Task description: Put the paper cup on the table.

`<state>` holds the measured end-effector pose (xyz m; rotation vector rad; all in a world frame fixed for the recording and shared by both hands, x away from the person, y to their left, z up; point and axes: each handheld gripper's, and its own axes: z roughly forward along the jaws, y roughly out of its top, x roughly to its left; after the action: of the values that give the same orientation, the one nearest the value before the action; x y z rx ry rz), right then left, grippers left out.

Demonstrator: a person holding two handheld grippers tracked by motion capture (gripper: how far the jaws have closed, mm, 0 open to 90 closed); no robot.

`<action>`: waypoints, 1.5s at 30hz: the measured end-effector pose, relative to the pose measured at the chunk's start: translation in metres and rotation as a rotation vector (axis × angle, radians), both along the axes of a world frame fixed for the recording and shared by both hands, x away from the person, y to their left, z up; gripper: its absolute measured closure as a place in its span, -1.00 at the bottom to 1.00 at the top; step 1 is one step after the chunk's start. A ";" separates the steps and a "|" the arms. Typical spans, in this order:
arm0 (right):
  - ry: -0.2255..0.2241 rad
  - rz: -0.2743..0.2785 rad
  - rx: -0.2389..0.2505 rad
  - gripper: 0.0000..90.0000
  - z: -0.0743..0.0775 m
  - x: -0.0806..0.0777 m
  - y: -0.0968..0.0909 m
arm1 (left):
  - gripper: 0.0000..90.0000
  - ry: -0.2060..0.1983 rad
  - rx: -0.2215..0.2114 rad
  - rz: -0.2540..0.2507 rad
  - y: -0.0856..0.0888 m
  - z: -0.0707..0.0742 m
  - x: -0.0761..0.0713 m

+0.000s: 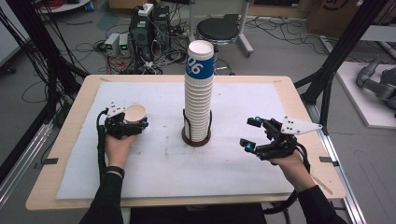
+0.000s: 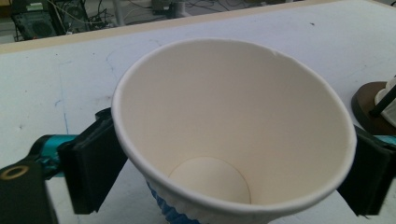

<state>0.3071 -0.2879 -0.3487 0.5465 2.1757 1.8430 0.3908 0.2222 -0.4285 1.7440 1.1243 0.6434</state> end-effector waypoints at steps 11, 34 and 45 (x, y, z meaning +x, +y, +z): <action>0.002 0.005 0.003 -0.59 0.000 0.000 -0.001 | -0.84 0.022 0.034 0.021 0.008 0.007 -0.017; 0.013 -0.021 -0.008 -0.59 0.000 0.006 -0.013 | -0.84 -0.144 -0.013 -0.187 -0.019 0.054 -0.078; -0.004 -0.056 0.021 -0.59 0.004 0.009 -0.023 | -0.84 -0.246 -0.050 -0.380 -0.056 0.077 -0.095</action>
<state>0.3158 -0.3109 -0.3447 0.6009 2.1189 1.8378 0.2959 0.1663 -0.3518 1.7198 0.6130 0.5679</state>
